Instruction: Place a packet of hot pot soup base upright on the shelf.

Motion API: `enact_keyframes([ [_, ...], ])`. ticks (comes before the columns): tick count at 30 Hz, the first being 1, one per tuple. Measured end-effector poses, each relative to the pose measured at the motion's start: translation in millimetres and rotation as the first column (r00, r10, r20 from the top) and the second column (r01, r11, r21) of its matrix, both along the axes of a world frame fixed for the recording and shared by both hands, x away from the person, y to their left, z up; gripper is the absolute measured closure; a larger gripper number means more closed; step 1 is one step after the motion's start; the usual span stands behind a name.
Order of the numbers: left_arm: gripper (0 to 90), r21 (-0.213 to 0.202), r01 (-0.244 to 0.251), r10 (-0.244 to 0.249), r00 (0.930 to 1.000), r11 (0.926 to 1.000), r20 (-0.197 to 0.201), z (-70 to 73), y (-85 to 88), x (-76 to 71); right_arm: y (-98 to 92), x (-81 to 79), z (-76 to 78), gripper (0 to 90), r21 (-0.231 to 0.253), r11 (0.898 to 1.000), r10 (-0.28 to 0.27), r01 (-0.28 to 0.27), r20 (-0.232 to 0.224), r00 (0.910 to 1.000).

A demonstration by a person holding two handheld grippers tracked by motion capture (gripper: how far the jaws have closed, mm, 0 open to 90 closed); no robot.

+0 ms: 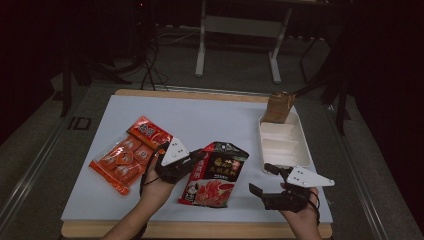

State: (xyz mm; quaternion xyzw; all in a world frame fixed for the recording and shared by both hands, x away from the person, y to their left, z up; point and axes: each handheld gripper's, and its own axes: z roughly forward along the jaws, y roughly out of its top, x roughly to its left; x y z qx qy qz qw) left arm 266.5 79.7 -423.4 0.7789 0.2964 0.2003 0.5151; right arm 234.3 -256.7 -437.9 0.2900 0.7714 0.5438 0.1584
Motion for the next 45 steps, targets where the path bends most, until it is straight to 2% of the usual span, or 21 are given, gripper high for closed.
enact_keyframes([
  [3,88.3,-0.011,0.018,-0.018,0.9998,0.9998,0.01,4.7,-2.6,-4.6,0.3,0.8,0.2,17.9,0.01,1.0,-0.006,0.006,-0.016,0.9999],
  [8,88.5,-0.018,0.05,-0.049,0.9984,0.9986,0.028,9.5,-8.6,-10.9,1.0,3.0,2.1,19.9,0.016,1.0,-0.003,0.004,-0.016,0.9999],
  [13,88.5,-0.099,0.079,-0.077,0.9967,0.9919,0.025,16.4,-10.6,-16.4,3.8,9.7,5.0,23.2,0.042,0.999,0.013,-0.012,-0.029,0.9995],
  [14,88.4,-0.105,0.083,-0.081,0.9964,0.9909,0.027,18.7,-11.5,-17.3,4.3,11.3,5.9,23.5,0.05,0.999,0.012,-0.011,-0.033,0.9994],
  [16,88.4,-0.136,0.095,-0.092,0.9955,0.9862,0.022,22.0,-13.0,-18.7,5.6,13.4,8.6,24.9,0.07,0.997,0.018,-0.016,-0.031,0.9994],
  [19,88.4,-0.168,0.111,-0.109,0.9938,0.9796,0.022,25.5,-15.0,-20.6,7.1,13.8,15.4,33.7,0.091,0.996,0.021,-0.02,-0.016,0.9996],
  [20,88.4,-0.173,0.112,-0.109,0.9936,0.9785,0.03,26.5,-15.5,-21.6,7.3,13.8,18.0,39.3,0.099,0.995,0.03,-0.028,-0.013,0.9995],
  [25,88.3,-0.178,0.113,-0.103,0.9927,0.9776,0.062,30.6,-18.0,-25.7,5.7,15.5,28.1,53.2,0.137,0.989,0.055,-0.052,-0.016,0.9984],
  [27,88.3,-0.183,0.117,-0.108,0.9924,0.9762,0.06,30.6,-18.1,-25.1,5.1,15.8,31.4,57.9,0.146,0.987,0.063,-0.06,-0.013,0.998],
  [28,88.3,-0.176,0.114,-0.104,0.9926,0.9777,0.062,30.1,-18.1,-24.6,4.8,15.9,32.8,61.3,0.148,0.987,0.067,-0.066,-0.003,0.9977],
  [30,88.2,-0.181,0.114,-0.106,0.9927,0.9767,0.058,27.6,-18.0,-23.1,4.8,17.6,35.7,65.5,0.156,0.984,0.09,-0.086,-0.016,0.9958],
  [32,88.2,-0.199,0.106,-0.097,0.9938,0.9744,0.054,24.6,-16.9,-21.6,5.4,20.4,37.1,68.9,0.157,0.983,0.1,-0.093,-0.036,0.9943],
  [36,87.6,-0.225,0.118,-0.112,0.993,0.9671,0.037,20.0,-12.4,-14.4,8.0,20.4,44.1,75.8,0.119,0.987,0.109,-0.107,-0.01,0.994],
  [38,87.1,-0.248,0.129,-0.125,0.9917,0.9601,0.032,18.5,-10.0,-12.3,9.4,20.9,48.6,76.3,0.1,0.988,0.114,-0.113,0.0,0.9935],
  [41,85.7,-0.268,0.131,-0.133,0.991,0.9543,0.011,17.8,-7.9,-10.4,9.7,25.2,53.2,76.2,0.084,0.987,0.139,-0.139,0.006,0.9903],
  [43,85.3,-0.252,0.129,-0.13,0.9914,0.9592,0.01,17.3,-8.3,-10.3,8.8,29.1,54.9,76.2,0.077,0.985,0.158,-0.157,-0.004,0.9874],
  [45,84.4,-0.25,0.133,-0.136,0.9907,0.959,0.006,16.8,-8.7,-9.9,8.9,30.5,57.4,76.5,0.06,0.984,0.167,-0.166,-0.004,0.986],
])
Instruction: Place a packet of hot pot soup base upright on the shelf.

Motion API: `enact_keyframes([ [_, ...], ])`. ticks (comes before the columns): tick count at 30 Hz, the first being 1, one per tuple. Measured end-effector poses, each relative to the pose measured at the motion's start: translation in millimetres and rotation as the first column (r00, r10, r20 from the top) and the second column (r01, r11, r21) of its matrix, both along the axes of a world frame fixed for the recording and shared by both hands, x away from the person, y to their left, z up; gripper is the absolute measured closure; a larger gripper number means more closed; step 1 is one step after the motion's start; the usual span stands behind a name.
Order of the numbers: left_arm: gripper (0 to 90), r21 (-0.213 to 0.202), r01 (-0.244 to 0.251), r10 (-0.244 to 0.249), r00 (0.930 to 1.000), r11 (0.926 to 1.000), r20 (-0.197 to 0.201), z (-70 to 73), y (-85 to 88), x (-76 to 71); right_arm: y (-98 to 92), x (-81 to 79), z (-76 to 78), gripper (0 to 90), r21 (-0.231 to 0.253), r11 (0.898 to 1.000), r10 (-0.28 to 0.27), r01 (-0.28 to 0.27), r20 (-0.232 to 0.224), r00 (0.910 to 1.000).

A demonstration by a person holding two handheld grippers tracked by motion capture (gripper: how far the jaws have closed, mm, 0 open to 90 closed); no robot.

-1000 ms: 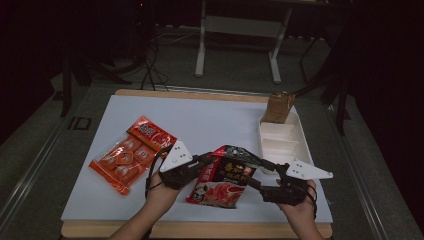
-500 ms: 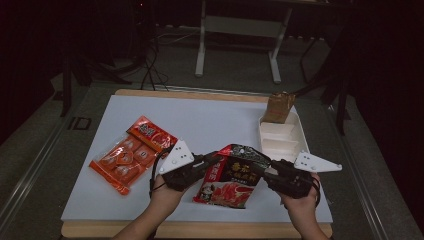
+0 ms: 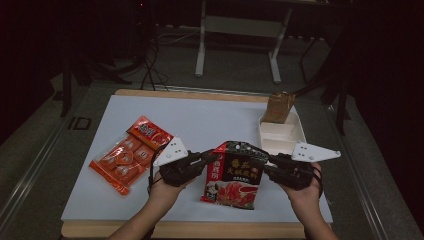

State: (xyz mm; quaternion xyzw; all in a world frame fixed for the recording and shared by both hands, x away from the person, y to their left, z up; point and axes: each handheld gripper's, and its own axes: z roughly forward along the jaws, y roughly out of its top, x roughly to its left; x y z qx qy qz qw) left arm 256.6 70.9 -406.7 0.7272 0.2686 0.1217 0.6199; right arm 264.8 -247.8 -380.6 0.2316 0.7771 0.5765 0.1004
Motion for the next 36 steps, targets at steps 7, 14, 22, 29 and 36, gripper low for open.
enact_keyframes([
  [7,64.3,-0.031,-0.004,0.003,0.9995,0.9995,-0.033,3.8,3.6,3.4,-5.3,-1.7,13.9,77.2,-0.001,1.0,0.003,-0.003,0.024,0.9997],
  [14,43.6,-0.03,-0.027,0.026,0.9991,0.9992,-0.033,2.4,12.3,0.4,-18.7,-0.1,32.2,77.2,0.023,0.999,-0.026,0.025,0.067,0.9974],
  [22,19.6,-0.011,0.008,-0.008,0.9984,0.9999,-0.057,-6.0,22.1,-3.9,-39.3,9.9,54.4,77.1,0.046,0.995,-0.09,0.085,0.116,0.9892],
  [29,7.6,0.009,0.003,-0.003,0.9966,1.0,-0.082,-20.4,25.1,-5.5,-58.8,24.0,71.4,77.1,0.078,0.987,-0.154,0.143,0.162,0.9747],
  [36,0.9,0.032,-0.007,0.01,0.9944,0.9995,-0.105,-39.2,31.3,-4.5,-72.4,38.9,84.0,77.1,0.056,0.975,-0.221,0.214,0.209,0.9527],
])
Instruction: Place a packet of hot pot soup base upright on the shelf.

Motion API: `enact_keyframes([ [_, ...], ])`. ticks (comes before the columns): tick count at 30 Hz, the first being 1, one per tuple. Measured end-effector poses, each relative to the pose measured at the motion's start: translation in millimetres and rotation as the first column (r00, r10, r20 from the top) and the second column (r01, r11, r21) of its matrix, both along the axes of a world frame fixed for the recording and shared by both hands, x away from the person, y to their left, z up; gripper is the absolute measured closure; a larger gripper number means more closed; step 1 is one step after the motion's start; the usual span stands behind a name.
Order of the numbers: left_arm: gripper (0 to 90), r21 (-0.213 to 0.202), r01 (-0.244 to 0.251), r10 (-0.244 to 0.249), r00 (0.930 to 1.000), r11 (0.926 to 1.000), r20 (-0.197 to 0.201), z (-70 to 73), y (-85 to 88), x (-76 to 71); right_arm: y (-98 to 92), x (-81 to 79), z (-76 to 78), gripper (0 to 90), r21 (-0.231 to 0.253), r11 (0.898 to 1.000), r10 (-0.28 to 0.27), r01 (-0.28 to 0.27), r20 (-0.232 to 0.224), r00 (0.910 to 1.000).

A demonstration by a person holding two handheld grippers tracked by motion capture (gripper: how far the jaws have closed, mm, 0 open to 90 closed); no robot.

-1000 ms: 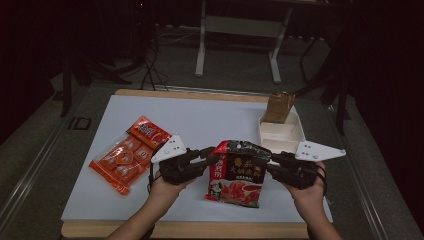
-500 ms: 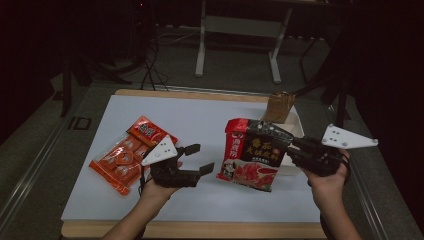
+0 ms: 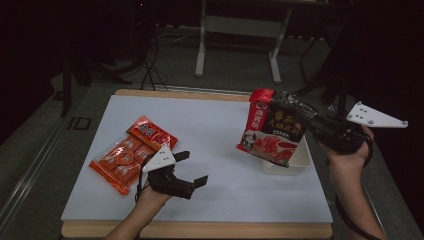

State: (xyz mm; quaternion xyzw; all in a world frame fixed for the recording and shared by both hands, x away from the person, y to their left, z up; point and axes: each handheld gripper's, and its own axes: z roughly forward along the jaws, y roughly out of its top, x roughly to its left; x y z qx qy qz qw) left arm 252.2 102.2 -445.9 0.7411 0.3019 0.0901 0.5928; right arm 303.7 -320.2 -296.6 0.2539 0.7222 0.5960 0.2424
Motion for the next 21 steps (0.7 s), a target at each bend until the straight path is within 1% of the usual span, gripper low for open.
enact_keyframes([
  [1,0.9,0.001,0.0,0.0,1.0,1.0,0.0,-2.2,1.4,-0.5,-2.3,2.5,0.8,77.1,-0.001,1.0,-0.009,0.009,0.003,1.0],
  [2,0.9,0.011,-0.01,0.01,0.9999,0.9999,0.004,-4.5,2.3,-1.5,-4.9,5.2,1.6,77.1,0.003,1.0,-0.014,0.014,0.001,0.9999],
  [3,0.9,0.011,-0.01,0.01,0.9999,0.9999,0.004,-4.5,2.3,-1.5,-4.9,5.2,1.6,77.1,0.003,1.0,-0.014,0.014,0.001,0.9999],
  [5,0.9,-0.014,-0.008,0.007,0.9998,0.9999,-0.016,-10.8,5.8,-3.0,-12.0,12.4,3.6,77.1,0.008,1.0,-0.019,0.019,-0.009,0.9998],
  [6,0.9,-0.024,0.002,-0.003,0.9995,0.9997,-0.032,-14.7,8.6,-3.6,-17.1,18.1,5.0,77.2,0.007,1.0,-0.026,0.026,-0.012,0.9996],
  [7,0.9,-0.024,0.002,-0.003,0.9995,0.9997,-0.032,-14.7,8.6,-3.6,-17.1,18.1,5.0,77.2,0.007,1.0,-0.026,0.026,-0.012,0.9996],
  [8,0.9,-0.033,0.002,-0.003,0.9996,0.9995,-0.03,-16.8,9.8,-4.8,-18.6,19.6,5.2,77.2,0.006,0.999,-0.036,0.036,-0.009,0.9993],
  [9,0.9,-0.03,0.004,-0.004,0.9998,0.9995,-0.022,-18.4,10.9,-6.1,-20.3,21.5,5.4,77.1,0.0,0.999,-0.048,0.048,0.0,0.9988],
  [10,0.9,-0.024,0.003,-0.003,0.9999,0.9997,-0.01,-19.9,11.4,-7.6,-21.9,23.5,5.5,77.1,-0.007,0.998,-0.059,0.059,0.006,0.9982],
  [11,1.0,-0.014,0.007,-0.007,1.0,0.9999,0.001,-21.4,11.8,-8.9,-24.8,27.7,5.3,77.1,-0.021,0.996,-0.088,0.089,0.015,0.996],
  [12,1.0,-0.014,0.005,-0.005,0.9999,0.9999,0.01,-23.1,12.2,-10.4,-26.3,30.0,4.9,77.1,-0.029,0.994,-0.103,0.104,0.017,0.9945],
  [14,1.0,0.003,0.015,-0.015,0.9996,0.9999,0.023,-26.8,13.1,-12.6,-30.3,35.1,3.1,77.0,-0.04,0.991,-0.131,0.131,0.019,0.9912],
  [15,1.0,-0.001,0.012,-0.012,0.9994,0.9999,0.031,-29.0,13.8,-13.9,-30.3,35.1,3.1,77.0,-0.04,0.991,-0.131,0.131,0.019,0.9912],
  [16,1.0,0.004,0.009,-0.009,0.9993,1.0,0.035,-33.1,15.3,-15.5,-35.3,39.9,0.2,77.0,-0.041,0.987,-0.156,0.157,0.021,0.9875],
  [17,1.0,0.004,0.009,-0.009,0.9993,1.0,0.035,-33.1,15.3,-15.5,-35.3,39.9,0.2,77.0,-0.041,0.987,-0.156,0.157,0.021,0.9875],
  [19,1.0,-0.009,0.012,-0.012,0.9997,0.9999,0.023,-37.1,16.5,-16.9,-39.6,43.9,-3.4,77.0,-0.047,0.982,-0.182,0.184,0.028,0.9828],
  [20,1.0,-0.009,0.012,-0.012,0.9997,0.9999,0.023,-37.1,16.5,-16.9,-39.6,43.9,-3.4,77.0,-0.047,0.982,-0.182,0.184,0.028,0.9828],
  [21,1.0,0.004,0.017,-0.017,0.9995,0.9998,0.028,-41.5,16.4,-19.1,-41.6,45.9,-5.3,77.0,-0.049,0.98,-0.19,0.191,0.029,0.9813],
])
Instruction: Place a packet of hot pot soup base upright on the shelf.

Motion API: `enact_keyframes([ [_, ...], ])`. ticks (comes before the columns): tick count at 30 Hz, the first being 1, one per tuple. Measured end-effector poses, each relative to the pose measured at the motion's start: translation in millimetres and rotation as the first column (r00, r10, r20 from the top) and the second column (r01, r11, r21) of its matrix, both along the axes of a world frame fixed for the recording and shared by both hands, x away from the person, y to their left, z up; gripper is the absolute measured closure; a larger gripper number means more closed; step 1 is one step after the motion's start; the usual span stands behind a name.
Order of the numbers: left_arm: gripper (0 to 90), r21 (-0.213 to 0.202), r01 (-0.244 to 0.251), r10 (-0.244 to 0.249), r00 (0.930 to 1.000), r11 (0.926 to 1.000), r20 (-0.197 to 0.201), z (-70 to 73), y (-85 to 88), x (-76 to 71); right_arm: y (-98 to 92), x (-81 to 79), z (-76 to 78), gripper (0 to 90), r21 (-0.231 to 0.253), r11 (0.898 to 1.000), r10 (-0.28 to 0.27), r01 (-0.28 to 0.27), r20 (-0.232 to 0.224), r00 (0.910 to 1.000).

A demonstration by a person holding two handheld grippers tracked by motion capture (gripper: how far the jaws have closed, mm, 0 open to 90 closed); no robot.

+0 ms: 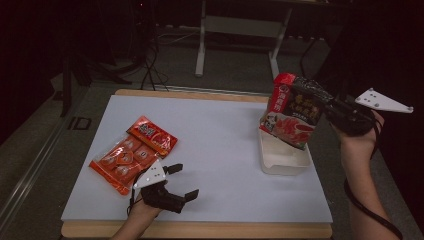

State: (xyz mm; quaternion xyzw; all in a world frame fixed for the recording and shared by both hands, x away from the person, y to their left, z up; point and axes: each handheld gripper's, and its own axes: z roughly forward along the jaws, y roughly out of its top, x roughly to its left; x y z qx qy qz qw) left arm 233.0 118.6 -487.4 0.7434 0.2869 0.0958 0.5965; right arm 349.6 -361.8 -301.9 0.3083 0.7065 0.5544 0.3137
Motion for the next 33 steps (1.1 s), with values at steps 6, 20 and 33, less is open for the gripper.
enact_keyframes([
  [6,1.0,0.02,0.007,-0.007,0.9999,0.9998,-0.013,-9.9,-1.1,-4.0,-11.5,18.5,-15.0,76.7,-0.039,0.998,-0.053,0.052,-0.025,0.9983],
  [20,1.0,-0.01,0.012,-0.012,0.9994,0.9999,-0.032,-19.0,-1.0,-6.4,-12.8,50.6,-35.2,76.4,-0.066,0.997,-0.051,0.05,-0.026,0.9983],
  [33,1.1,-0.045,0.011,-0.013,0.9991,0.9989,-0.041,-18.7,2.0,-5.8,-8.0,72.6,-61.6,76.4,-0.07,0.994,-0.082,0.078,-0.046,0.9956],
])
